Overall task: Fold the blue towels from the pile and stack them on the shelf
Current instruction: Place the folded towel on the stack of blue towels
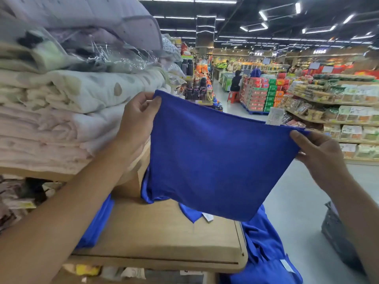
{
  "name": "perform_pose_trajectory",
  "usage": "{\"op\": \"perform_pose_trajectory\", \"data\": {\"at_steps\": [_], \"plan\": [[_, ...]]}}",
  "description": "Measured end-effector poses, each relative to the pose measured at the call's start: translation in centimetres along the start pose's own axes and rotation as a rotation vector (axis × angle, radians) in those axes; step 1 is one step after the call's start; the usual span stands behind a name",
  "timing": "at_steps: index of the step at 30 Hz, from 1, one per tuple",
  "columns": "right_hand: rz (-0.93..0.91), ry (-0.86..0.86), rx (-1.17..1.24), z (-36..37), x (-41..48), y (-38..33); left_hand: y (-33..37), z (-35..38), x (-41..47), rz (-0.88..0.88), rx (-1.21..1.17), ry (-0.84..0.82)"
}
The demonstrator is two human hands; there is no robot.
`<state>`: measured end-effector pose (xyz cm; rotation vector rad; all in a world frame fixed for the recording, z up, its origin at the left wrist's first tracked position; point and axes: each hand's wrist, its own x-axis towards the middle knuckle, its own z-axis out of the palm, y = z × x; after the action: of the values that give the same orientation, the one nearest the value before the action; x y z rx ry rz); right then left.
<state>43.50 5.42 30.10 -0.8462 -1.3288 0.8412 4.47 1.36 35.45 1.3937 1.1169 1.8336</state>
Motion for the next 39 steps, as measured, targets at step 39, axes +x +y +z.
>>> {"op": "perform_pose_trajectory", "data": {"at_steps": [39], "plan": [[0.408, -0.097, -0.453, 9.3, 3.4, 17.2, -21.8, -9.2, -0.3, -0.607, 0.198, 0.104]]}}
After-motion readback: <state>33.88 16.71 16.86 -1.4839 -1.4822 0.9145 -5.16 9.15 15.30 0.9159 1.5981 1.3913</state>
